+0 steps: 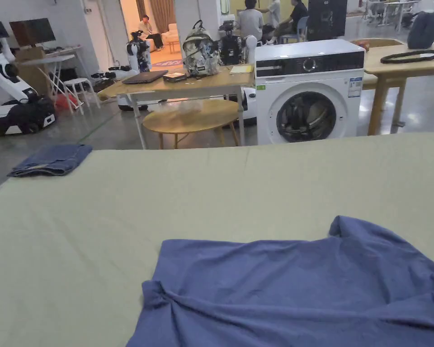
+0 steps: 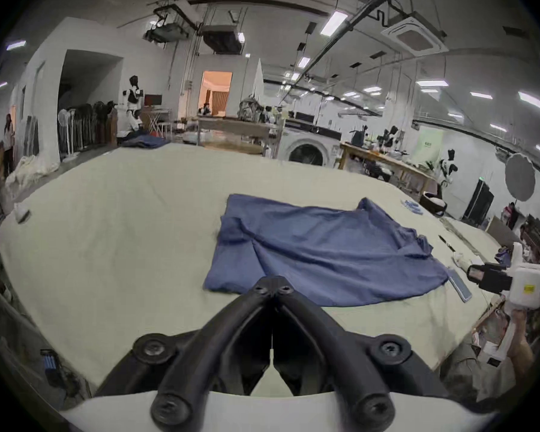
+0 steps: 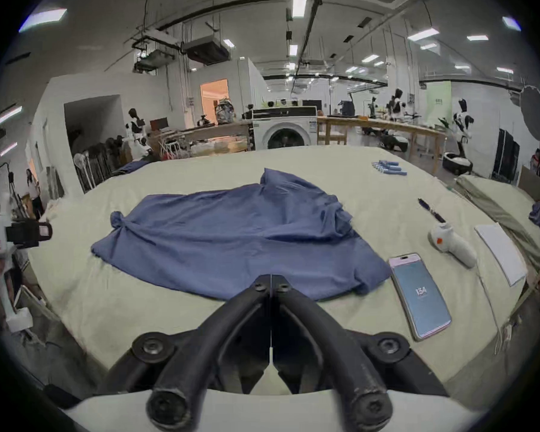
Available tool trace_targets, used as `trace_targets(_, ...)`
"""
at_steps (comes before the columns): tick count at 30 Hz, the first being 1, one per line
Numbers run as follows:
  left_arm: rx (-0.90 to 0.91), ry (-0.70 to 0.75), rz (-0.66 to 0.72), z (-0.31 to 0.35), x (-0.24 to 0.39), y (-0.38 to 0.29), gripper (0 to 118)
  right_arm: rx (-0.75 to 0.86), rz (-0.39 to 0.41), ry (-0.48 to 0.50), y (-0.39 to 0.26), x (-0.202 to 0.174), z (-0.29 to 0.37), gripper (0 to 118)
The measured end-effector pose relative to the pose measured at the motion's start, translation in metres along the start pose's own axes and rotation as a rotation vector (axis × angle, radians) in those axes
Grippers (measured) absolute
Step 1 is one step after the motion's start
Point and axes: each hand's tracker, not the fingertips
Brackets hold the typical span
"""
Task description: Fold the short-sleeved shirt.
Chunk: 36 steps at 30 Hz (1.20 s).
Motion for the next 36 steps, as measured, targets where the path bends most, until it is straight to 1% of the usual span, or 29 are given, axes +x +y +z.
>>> trace_targets(1, -0.042, 0.009, 0.010, -0.012, -0.004, 0.001, 42, 0.001, -0.018, 0.005, 0.001, 0.004, -0.001, 0)
trace_targets(2, -0.009, 0.001, 0.000, -0.027, -0.013, 0.005, 61, 0.009, -0.039, 0.010, 0.001, 0.005, 0.000, 0)
trace_targets(3, -0.064, 0.013, 0.014, -0.046, -0.020, 0.006, 56, 0.008, -0.054, 0.024, 0.002, 0.007, 0.000, 0)
trace_targets(5, -0.096, 0.030, 0.049, -0.081, -0.036, 0.006, 57, 0.004, -0.059, 0.021, -0.002, 0.013, -0.003, 0)
trace_targets(7, -0.177, 0.066, 0.098, -0.118, -0.060, -0.002, 57, -0.003, -0.054, 0.017, -0.002, 0.016, -0.002, 0)
trace_targets(9, -0.220, 0.113, 0.103, -0.147, -0.074, -0.009, 57, -0.006, -0.051, 0.005, -0.003, 0.017, 0.001, 0)
trace_targets(10, -0.274, 0.117, 0.121, -0.158, -0.070, -0.007, 56, -0.012, -0.056, 0.005, -0.003, 0.021, 0.001, 0)
trace_targets(11, -0.293, 0.082, 0.153, -0.169, -0.074, -0.011, 49, -0.020, -0.062, 0.000, -0.004, 0.024, 0.000, 0)
trace_targets(12, -0.319, 0.070, 0.172, -0.176, -0.073, -0.015, 38, -0.024, -0.068, -0.009, -0.005, 0.026, 0.000, 0)
trace_targets(13, -0.311, 0.143, 0.115, -0.172, -0.067, -0.013, 32, -0.034, -0.072, -0.022, -0.008, 0.035, -0.002, 0)
trace_targets(14, -0.274, 0.112, 0.078, -0.170, -0.065, -0.011, 23, -0.042, -0.075, -0.035, -0.008, 0.038, -0.003, 0)
trace_targets(15, -0.281, 0.099, 0.056, -0.172, -0.061, -0.009, 2, -0.047, -0.082, -0.045, -0.007, 0.041, -0.006, 0)
trace_targets(16, -0.319, 0.080, 0.035, -0.177, -0.057, -0.009, 1, -0.051, -0.088, -0.046, -0.006, 0.046, -0.010, 0)
trace_targets(18, -0.346, 0.117, -0.046, -0.179, -0.051, -0.009, 1, -0.076, -0.095, -0.073, 0.004, 0.053, -0.027, 0)
trace_targets(19, -0.360, 0.119, -0.052, -0.183, -0.050, -0.010, 1, -0.107, -0.100, -0.089, 0.008, 0.060, -0.040, 10)
trace_targets(20, -0.394, 0.120, -0.052, -0.189, -0.052, -0.010, 1, -0.145, -0.118, -0.097, 0.012, 0.069, -0.057, 37)
trace_targets(21, -0.397, 0.116, -0.041, -0.193, -0.055, -0.008, 1, -0.164, -0.141, -0.109, 0.014, 0.078, -0.071, 73)
trace_targets(22, -0.401, 0.110, -0.030, -0.188, -0.052, -0.006, 1, -0.180, -0.184, -0.129, 0.016, 0.087, -0.089, 79)
trace_targets(23, -0.410, 0.100, -0.022, -0.188, -0.052, -0.005, 1, -0.186, -0.205, -0.157, 0.020, 0.094, -0.103, 77)
trace_targets(26, -0.405, 0.091, -0.035, -0.184, -0.051, -0.006, 1, -0.235, -0.148, -0.272, 0.023, 0.109, -0.143, 77)
trace_targets(27, -0.404, 0.089, -0.040, -0.185, -0.050, -0.006, 1, -0.267, -0.146, -0.273, 0.023, 0.113, -0.154, 71)
trace_targets(28, -0.402, 0.090, -0.045, -0.184, -0.050, -0.006, 1, -0.315, -0.163, -0.244, 0.019, 0.117, -0.164, 60)
trace_targets(29, -0.400, 0.093, -0.047, -0.185, -0.051, -0.008, 1, -0.356, -0.180, -0.218, 0.015, 0.114, -0.166, 56)
trace_targets(30, -0.398, 0.095, -0.052, -0.187, -0.053, -0.011, 1, -0.360, -0.156, -0.237, 0.010, 0.112, -0.168, 46)
trace_targets(31, -0.397, 0.094, -0.054, -0.187, -0.052, -0.012, 1, -0.314, -0.108, -0.264, 0.010, 0.106, -0.161, 22)
trace_targets(32, -0.393, 0.096, -0.054, -0.186, -0.053, -0.012, 1, -0.309, -0.119, -0.240, 0.012, 0.102, -0.156, 11)
trace_targets(34, -0.377, 0.093, -0.057, -0.183, -0.056, -0.015, 1, -0.312, -0.167, -0.159, 0.004, 0.104, -0.162, 11)
trace_targets(35, -0.341, 0.076, -0.049, -0.178, -0.058, -0.015, 1, -0.312, -0.136, -0.208, 0.004, 0.101, -0.163, 11)
trace_targets(36, -0.303, 0.060, -0.021, -0.166, -0.061, -0.010, 1, -0.305, -0.120, -0.212, 0.005, 0.100, -0.161, 11)
